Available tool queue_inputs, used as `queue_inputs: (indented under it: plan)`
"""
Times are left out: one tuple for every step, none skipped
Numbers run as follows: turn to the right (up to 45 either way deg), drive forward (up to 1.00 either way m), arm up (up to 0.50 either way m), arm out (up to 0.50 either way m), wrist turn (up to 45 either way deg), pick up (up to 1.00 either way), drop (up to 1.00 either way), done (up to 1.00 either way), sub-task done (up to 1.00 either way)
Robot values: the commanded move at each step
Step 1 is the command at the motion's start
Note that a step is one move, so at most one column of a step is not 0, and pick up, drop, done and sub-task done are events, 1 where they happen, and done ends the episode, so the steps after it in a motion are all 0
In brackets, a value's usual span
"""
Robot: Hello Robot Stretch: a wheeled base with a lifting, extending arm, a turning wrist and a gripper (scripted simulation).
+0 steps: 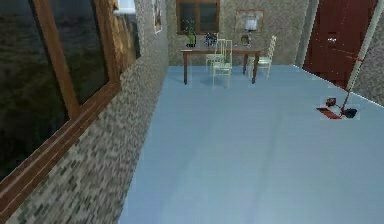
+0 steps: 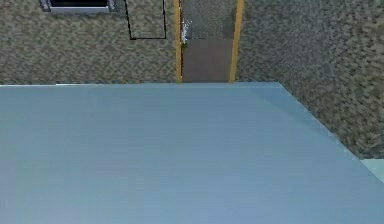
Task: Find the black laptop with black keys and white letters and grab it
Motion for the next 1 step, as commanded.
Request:
queue_inputs:
  plan:
    - [0.0, 1.0, 0.0, 0.0, 0.0, 0.0, 0.0, 0.0, 0.0]
